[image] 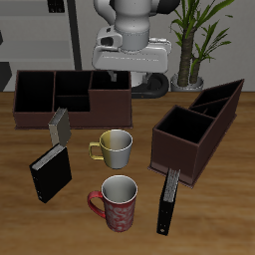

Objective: Place the left black book into the left desk caddy's left compartment

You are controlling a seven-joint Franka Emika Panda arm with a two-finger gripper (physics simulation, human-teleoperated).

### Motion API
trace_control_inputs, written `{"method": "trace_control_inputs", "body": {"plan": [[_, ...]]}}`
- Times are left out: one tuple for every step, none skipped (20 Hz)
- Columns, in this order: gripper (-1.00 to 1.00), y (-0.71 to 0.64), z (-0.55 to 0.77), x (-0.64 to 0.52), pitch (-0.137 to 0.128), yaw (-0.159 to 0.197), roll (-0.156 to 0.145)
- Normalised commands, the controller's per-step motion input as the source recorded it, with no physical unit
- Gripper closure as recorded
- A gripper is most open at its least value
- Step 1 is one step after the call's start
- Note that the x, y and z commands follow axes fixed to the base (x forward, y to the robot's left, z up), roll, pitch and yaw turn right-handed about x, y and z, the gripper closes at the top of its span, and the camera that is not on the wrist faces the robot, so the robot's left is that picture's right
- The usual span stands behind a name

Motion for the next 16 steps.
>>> {"method": "trace_control_inputs", "body": {"plan": [[-1.0, 0.03, 0.0, 0.03, 0.003, 0.0, -0.002], [-1.0, -0.01, 0.03, -0.07, -0.003, -0.003, 0.0], [-1.0, 0.01, 0.02, 0.05, 0.0, -0.026, -0.016], [-1.0, 0.01, 0.04, 0.03, -0.019, 0.0, -0.017], [-1.0, 0.02, 0.01, 0.11, -0.001, -0.01, -0.011], [-1.0, 0.04, 0.03, 0.13, 0.0, -0.04, -0.018], [-1.0, 0.09, 0.04, 0.04, -0.022, -0.004, -0.007], [-1.0, 0.03, 0.08, 0.18, -0.043, -0.034, -0.083], [-1.0, 0.14, 0.06, 0.1, -0.02, -0.023, -0.023], [-1.0, 0.15, 0.05, 0.15, -0.044, 0.034, -0.03], [-1.0, 0.07, 0.03, 0.02, -0.029, 0.005, -0.022], [-1.0, 0.32, 0.03, 0.22, -0.019, -0.023, 0.007], [-1.0, 0.27, 0.04, 0.2, -0.007, 0.016, 0.042], [-1.0, 0.15, 0.09, 0.21, -0.008, -0.014, -0.019], [-1.0, 0.17, 0.1, 0.23, -0.042, 0.006, 0.01], [-1.0, 0.13, 0.04, 0.18, 0.008, 0.0, 0.002]]}}
